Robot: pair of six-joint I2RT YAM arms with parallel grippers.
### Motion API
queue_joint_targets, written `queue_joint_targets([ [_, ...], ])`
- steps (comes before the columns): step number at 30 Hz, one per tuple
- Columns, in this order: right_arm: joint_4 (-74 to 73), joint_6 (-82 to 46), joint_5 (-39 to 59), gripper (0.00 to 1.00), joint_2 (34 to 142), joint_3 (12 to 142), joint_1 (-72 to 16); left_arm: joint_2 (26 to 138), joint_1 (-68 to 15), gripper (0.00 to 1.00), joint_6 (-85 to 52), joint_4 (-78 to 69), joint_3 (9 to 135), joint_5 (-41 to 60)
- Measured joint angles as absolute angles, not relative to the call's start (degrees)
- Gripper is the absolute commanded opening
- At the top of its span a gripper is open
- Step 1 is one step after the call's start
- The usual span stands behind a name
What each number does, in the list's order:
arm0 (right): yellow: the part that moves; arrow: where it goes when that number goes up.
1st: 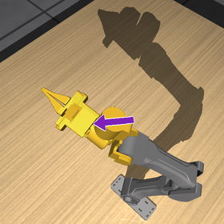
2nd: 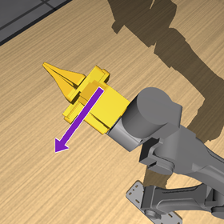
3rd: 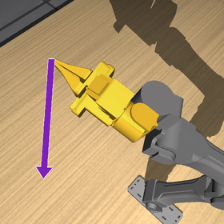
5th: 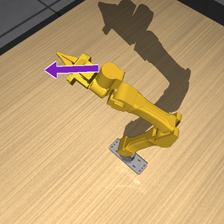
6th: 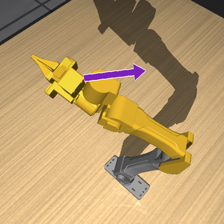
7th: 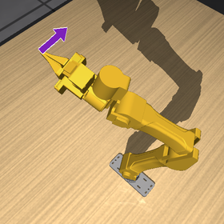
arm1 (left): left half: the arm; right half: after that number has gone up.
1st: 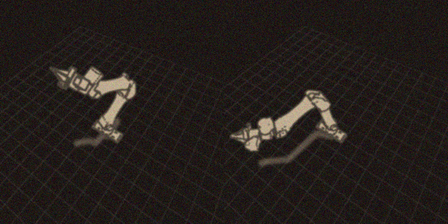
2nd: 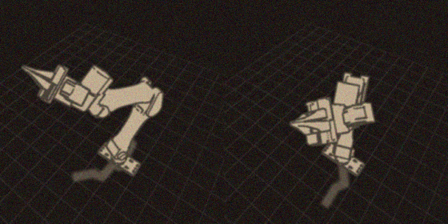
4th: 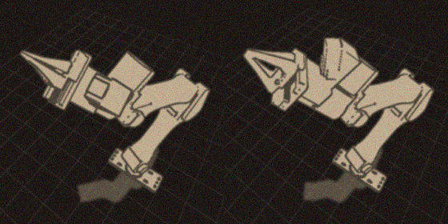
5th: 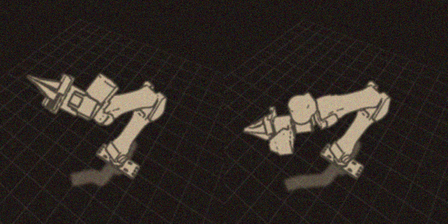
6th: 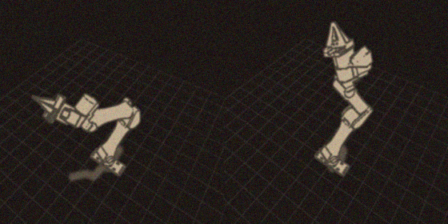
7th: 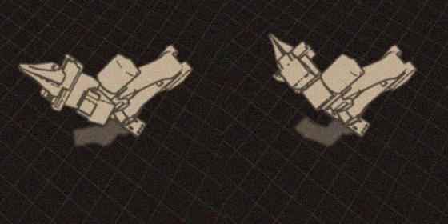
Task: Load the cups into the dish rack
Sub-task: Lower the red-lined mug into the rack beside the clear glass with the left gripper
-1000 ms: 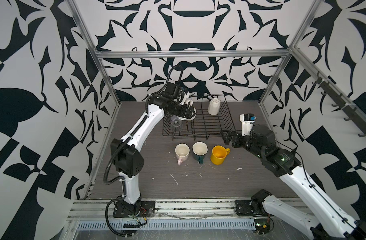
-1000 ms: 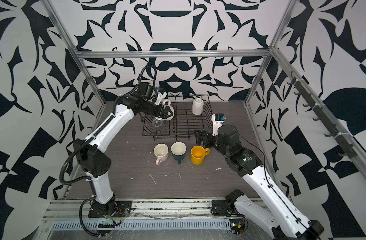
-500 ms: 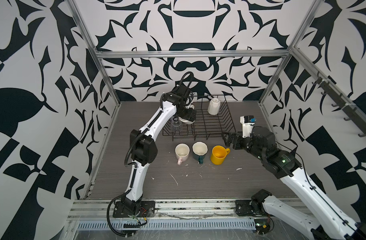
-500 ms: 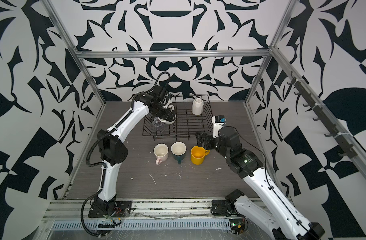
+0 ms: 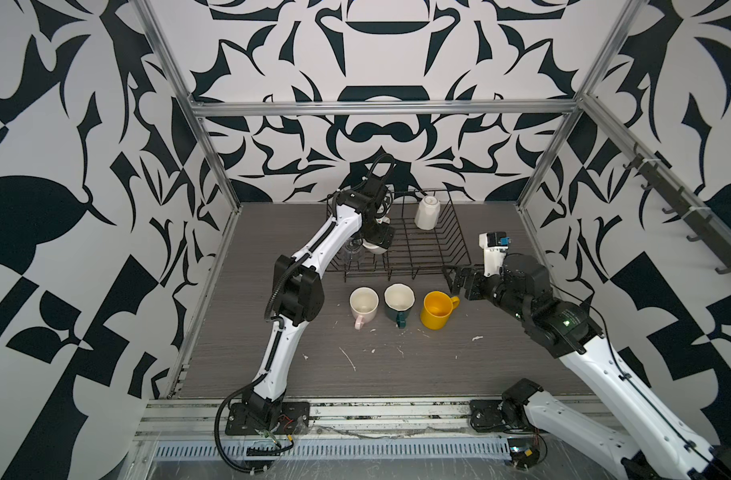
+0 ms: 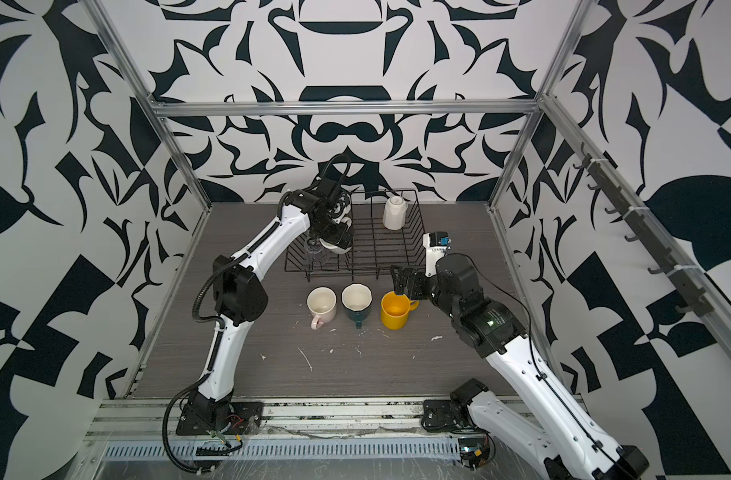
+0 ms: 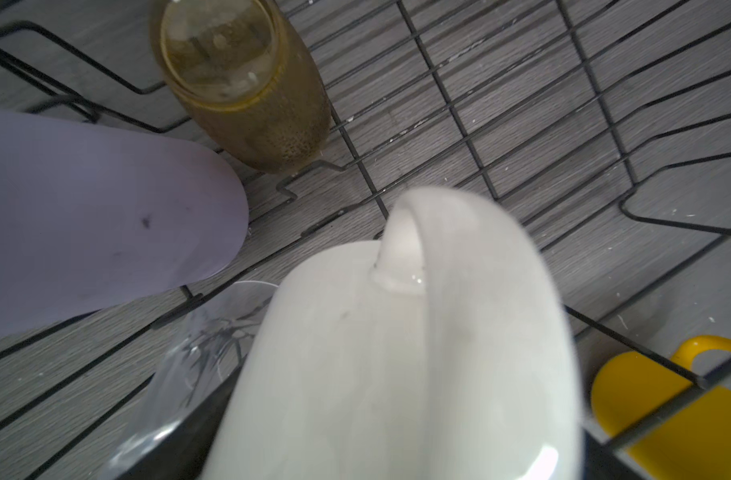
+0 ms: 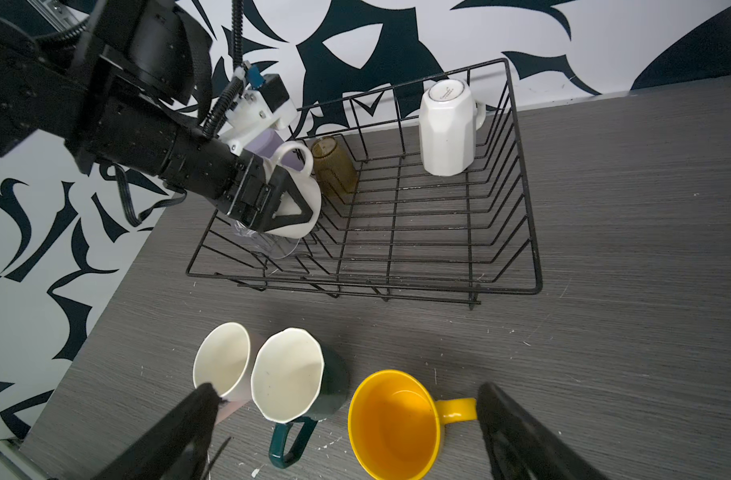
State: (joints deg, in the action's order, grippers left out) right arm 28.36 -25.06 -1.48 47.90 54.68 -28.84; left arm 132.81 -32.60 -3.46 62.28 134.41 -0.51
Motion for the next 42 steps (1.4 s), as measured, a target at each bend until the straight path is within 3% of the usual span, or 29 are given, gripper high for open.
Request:
queue_joint_targets([
  [21, 28.4, -25.1, -1.1, 0.99, 47.5, 53.1, -28.6, 137.6, -32.8, 0.03, -3.0, 60.5, 135.3, -3.8],
  [25, 28.4, -25.1, -1.1, 0.99, 47.6, 53.0, -28.6, 137.7, -32.8, 0.28, -3.0, 60.5, 135.4, -4.1],
  [29, 28.4, -25.1, -1.0, 0.99, 47.6, 52.8, -28.6, 137.9, -32.8, 0.58, -3.2, 60.6, 135.7, -4.1],
  [33, 28.4, -25.1, -0.8, 0.99, 47.7, 52.7, -28.6, 138.0, -32.8, 0.78, -3.2, 60.7, 135.9, -4.1],
  [42, 28.4, -25.1, -0.7, 0.99, 47.7, 52.7, -28.6, 138.2, -33.1, 0.92, -3.2, 60.6, 136.1, -4.7],
])
